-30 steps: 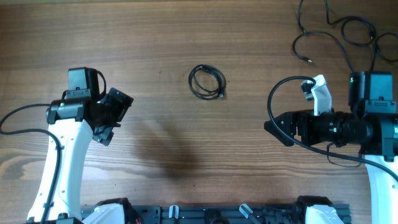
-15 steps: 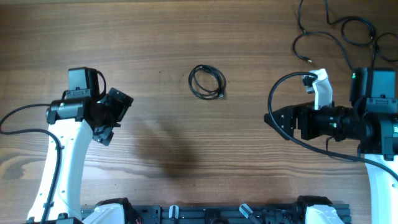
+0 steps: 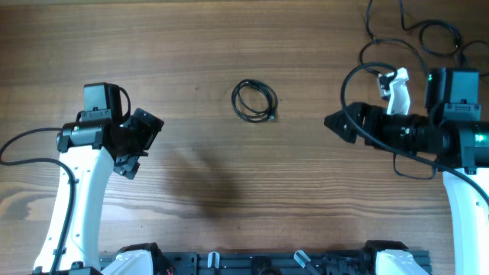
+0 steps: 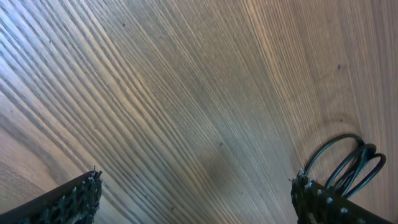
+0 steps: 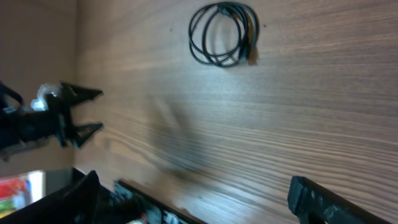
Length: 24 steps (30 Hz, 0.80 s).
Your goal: Untangle cables
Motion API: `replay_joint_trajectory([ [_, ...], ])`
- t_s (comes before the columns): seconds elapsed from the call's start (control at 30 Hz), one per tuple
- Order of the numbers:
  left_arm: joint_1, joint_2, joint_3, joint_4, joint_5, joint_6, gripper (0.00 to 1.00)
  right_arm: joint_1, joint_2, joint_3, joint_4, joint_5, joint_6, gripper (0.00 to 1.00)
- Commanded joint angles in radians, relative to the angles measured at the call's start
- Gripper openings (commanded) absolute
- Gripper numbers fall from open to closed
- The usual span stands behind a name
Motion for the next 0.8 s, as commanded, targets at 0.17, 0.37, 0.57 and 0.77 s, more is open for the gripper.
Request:
replay_joint_trajectory([
  [0.17,-0.104,0.006,-0.004,0.016,0.449,0.116,1.00,0.006,0.004,-0.005,0.011,-0.036,0.111,1.00],
  [0.37,-0.335,0.006,-0.003,0.210,0.319,-0.172,0.92,0.006,0.004,-0.005,0.007,-0.033,0.024,1.00],
  [0.57,-0.394,0.111,-0.004,0.403,0.241,-0.322,0.87,0.006,0.024,-0.005,0.014,-0.018,-0.001,1.00],
  [0.77,-0.422,0.301,-0.004,0.559,0.219,-0.331,0.76,0.006,0.084,-0.005,0.006,-0.018,0.000,1.00],
])
